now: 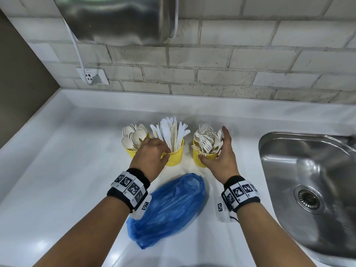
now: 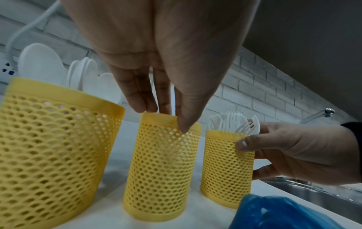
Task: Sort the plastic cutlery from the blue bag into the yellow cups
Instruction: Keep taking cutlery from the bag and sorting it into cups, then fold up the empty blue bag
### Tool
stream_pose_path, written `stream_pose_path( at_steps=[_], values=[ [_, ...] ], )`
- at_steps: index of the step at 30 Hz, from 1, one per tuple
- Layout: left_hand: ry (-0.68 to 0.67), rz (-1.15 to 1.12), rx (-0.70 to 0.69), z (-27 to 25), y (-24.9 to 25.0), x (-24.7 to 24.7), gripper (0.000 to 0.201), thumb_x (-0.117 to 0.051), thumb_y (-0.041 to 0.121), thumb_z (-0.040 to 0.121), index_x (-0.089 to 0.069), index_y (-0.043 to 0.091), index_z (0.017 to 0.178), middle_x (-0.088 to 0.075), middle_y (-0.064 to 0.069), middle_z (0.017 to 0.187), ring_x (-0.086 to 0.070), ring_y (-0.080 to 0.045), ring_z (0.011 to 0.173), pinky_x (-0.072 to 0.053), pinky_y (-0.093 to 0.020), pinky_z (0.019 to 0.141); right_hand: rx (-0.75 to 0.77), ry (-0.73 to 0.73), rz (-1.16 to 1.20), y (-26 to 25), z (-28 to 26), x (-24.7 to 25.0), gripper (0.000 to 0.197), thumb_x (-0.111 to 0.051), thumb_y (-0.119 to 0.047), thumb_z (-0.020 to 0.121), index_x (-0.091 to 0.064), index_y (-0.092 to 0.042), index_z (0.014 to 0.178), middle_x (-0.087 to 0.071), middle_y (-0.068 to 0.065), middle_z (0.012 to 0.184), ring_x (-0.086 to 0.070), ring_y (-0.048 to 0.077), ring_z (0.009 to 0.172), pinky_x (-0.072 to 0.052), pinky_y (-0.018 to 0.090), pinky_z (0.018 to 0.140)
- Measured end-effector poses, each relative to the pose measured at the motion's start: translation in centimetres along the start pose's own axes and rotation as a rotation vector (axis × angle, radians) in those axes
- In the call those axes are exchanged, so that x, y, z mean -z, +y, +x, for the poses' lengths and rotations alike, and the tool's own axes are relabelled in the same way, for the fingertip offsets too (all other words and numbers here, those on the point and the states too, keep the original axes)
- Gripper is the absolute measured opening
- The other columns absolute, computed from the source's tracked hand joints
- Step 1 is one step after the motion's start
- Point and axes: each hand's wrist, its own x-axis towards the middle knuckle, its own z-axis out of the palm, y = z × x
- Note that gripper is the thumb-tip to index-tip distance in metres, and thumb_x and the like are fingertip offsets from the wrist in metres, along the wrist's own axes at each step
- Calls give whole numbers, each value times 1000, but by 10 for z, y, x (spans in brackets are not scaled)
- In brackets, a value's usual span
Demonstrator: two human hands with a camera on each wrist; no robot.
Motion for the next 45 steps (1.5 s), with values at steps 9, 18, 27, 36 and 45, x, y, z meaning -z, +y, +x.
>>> stream_pose_path(
  at_steps=[9,18,27,36,45],
  values=[
    [6,-65,17,-4,2,5,11,-75,16,84,-73,18,94,-68,0,100,-61,-25,97,-49,-37,91,11,33,-52,-1,-8,-2,114,-92,-22,71,-22,-24,160,-45,-15,142,-50,0,121,-39,16,100],
    [-556,124,199,-68,17,20,73,-55,80,75,-47,33,130,-59,11,120,-58,-14,106,-51,-35,86,24,-34,-46,6,-32,6,113,-83,-5,73,-14,-38,157,-36,-27,149,-38,-14,134,-35,20,115],
    [-799,269,236,-98,3,13,19,-47,43,89,-50,25,91,-61,4,92,-62,-21,80,-54,-36,77,190,340,-196,-11,-92,-12,56,-66,-8,76,-55,-18,129,-42,2,125,-40,26,118,-31,27,100],
    [-445,-261,91,-98,32,50,26,-64,25,87,-52,19,109,-67,1,91,-66,-20,82,-55,-37,74,543,-448,-457,-70,-146,-56,104,-79,-48,73,-25,-25,158,-29,-7,162,-10,12,157,-11,44,128],
    [-333,-747,-29,-103,45,99,50,-67,-4,85,-55,17,129,-68,1,115,-67,-13,106,-53,-24,93,340,-188,-339,-76,-137,-71,106,-73,-23,76,-8,-41,158,-71,-4,107,-67,27,98,-52,45,94]
  ],
)
